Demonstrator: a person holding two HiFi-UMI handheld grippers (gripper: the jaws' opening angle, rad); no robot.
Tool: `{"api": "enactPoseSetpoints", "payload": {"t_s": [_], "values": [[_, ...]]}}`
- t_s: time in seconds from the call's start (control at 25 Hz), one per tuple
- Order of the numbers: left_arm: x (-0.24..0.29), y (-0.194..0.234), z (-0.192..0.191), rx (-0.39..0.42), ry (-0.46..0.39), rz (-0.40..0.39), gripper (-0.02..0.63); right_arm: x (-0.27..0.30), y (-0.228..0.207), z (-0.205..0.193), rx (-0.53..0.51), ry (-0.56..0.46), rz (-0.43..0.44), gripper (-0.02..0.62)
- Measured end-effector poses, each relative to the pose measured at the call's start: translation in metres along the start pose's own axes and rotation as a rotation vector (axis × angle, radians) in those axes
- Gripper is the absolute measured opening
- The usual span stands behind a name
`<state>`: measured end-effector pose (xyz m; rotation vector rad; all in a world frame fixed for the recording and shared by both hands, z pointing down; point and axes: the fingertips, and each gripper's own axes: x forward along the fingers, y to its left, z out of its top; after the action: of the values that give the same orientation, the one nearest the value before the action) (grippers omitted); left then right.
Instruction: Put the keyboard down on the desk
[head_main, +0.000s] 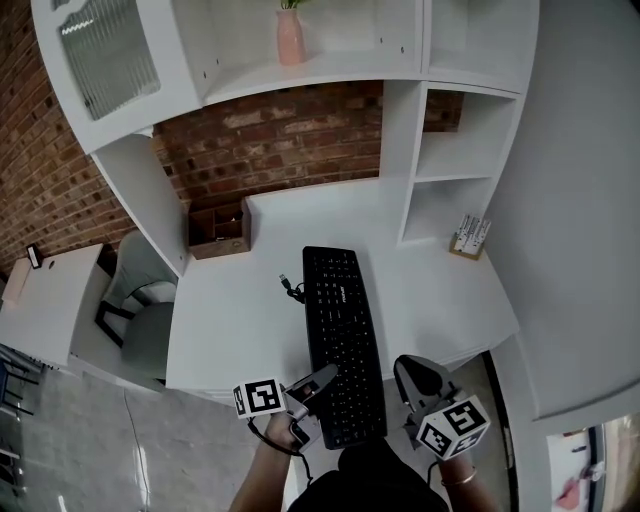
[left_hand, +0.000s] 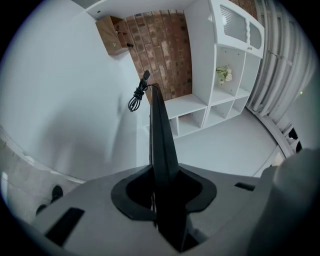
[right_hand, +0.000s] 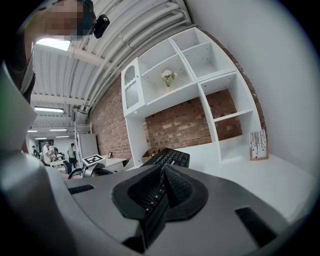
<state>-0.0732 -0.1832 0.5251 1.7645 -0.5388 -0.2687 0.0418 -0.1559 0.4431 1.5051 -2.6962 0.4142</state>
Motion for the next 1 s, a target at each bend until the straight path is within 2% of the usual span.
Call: {"api": "enactPoseSetpoints", "payload": {"t_s": [0.12,0.6,1.0], "values": [[0.014,0.013,0.009,-0.002,0.005,0.039,0.101,0.017,-0.014,0.004,0.008,0.006,0.013,0.006],[0.068,0.050,0.059,-0.049,-0.004,0.082,0.101,0.079,-0.069,0.008,0.027,0.041,0.041,0.006],[0.095,0.064,0.084,-0.055,-0.002,0.115,0.101,0.113,-0.092,0.007,0.040,0.063,0.083,0.006]]}}
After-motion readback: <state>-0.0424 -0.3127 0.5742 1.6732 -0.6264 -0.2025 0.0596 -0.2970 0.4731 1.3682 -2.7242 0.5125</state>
